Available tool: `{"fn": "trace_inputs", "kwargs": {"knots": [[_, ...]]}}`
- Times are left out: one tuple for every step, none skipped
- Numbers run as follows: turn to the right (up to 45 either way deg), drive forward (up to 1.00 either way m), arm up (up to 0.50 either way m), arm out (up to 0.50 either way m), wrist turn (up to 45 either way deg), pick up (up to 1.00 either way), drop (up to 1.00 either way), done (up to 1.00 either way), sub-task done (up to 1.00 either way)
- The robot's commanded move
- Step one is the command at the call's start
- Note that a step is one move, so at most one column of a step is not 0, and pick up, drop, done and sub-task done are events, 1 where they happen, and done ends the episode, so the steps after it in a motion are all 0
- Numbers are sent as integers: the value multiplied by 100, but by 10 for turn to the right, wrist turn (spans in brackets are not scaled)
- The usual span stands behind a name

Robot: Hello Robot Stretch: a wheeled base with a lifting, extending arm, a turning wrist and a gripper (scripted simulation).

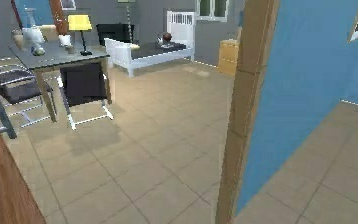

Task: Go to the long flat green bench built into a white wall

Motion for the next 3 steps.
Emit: {"fn": "trace_inputs", "kwargs": {"knots": [[0,60,0,0,0,0,0,0,0],[-450,0,0,0,0,0,0,0,0],[0,100,0,0,0,0,0,0,0]]}}
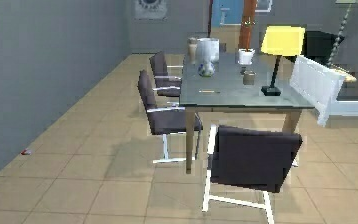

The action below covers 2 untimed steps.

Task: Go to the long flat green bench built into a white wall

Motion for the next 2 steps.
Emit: {"fn": "trace_inputs", "kwargs": {"knots": [[-270,0,0,0,0,0,0,0,0],[-30,0,0,0,0,0,0,0,0]]}}
